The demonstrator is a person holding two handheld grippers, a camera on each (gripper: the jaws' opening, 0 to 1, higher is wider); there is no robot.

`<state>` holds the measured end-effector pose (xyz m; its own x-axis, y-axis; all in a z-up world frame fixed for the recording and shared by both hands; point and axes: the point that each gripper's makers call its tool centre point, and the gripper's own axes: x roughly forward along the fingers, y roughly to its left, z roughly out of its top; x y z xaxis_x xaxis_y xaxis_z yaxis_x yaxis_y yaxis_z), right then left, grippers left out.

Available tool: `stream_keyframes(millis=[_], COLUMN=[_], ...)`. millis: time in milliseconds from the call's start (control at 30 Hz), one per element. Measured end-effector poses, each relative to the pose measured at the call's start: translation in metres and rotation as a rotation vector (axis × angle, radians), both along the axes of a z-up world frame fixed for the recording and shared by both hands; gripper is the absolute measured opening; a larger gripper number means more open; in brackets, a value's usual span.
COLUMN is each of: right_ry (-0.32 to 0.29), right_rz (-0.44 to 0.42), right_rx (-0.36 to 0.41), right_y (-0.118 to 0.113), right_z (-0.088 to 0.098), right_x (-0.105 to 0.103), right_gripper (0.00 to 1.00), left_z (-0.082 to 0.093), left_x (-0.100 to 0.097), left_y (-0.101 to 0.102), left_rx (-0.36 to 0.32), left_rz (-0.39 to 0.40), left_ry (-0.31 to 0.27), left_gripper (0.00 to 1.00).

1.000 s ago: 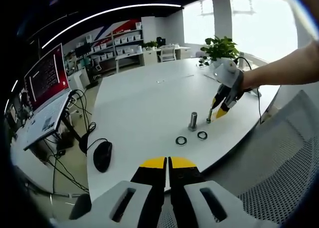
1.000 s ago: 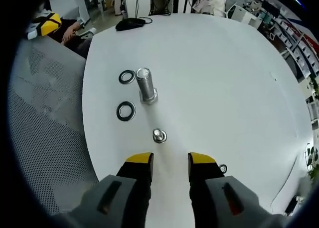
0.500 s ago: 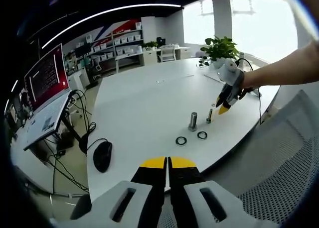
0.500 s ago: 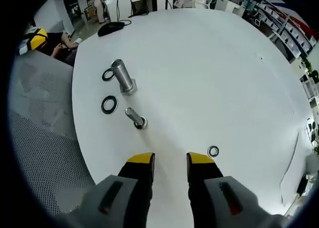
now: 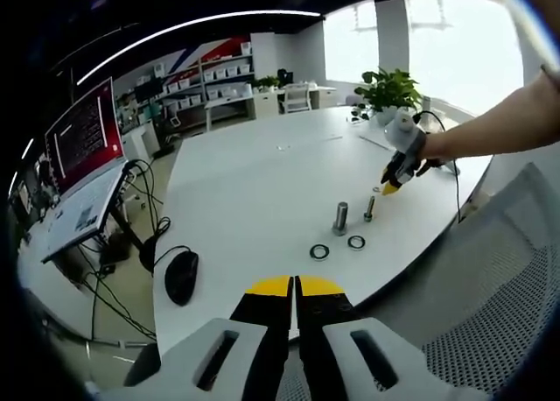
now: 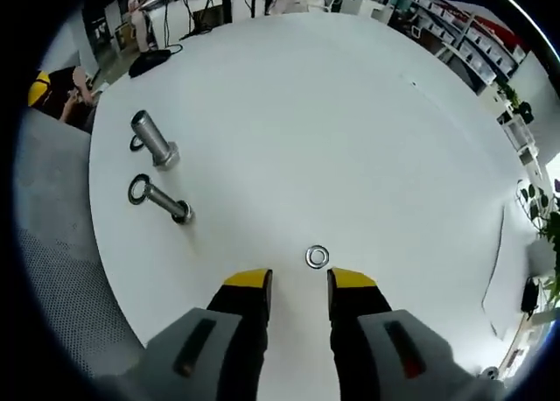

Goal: Place the washer onto the threaded stud by aligning its center hole with the stud, sliding it down to the base, and recovering from edge contact or off-axis alignment until the washer reaches the visible bottom stop.

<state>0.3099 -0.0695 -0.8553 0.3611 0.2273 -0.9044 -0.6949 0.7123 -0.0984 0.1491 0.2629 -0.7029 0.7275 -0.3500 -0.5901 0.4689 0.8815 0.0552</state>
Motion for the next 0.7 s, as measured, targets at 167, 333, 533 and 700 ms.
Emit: stream_keyframes(millis=[167, 333, 533, 700], right_ry=[0.028, 0.042, 0.044, 0.038], right_rz=[-0.048, -0.081, -0.071, -0.063], right_rx=[0.030, 0.081, 0.091, 0.092], right_y=[-0.005, -0.003, -0.001, -0.001], right_z=[-0.010, -0.011, -0.011, -0.011], right_x=[0.004, 0.007, 0.009, 0.011], right_gripper=[0.27, 0.27, 0.25, 0.23], left_z=[0.000, 0.000, 0.000, 0.000], left_x=[0.000, 0.000, 0.000, 0.000], left_y=[0.000, 0.000, 0.000, 0.000], left_rx=[0.000, -0.001, -0.001, 0.000], left_rz=[0.001, 0.001, -0.002, 0.000], left_ry=[0.002, 0.001, 0.001, 0.003], left_gripper=[0.00, 0.00, 0.00, 0.00])
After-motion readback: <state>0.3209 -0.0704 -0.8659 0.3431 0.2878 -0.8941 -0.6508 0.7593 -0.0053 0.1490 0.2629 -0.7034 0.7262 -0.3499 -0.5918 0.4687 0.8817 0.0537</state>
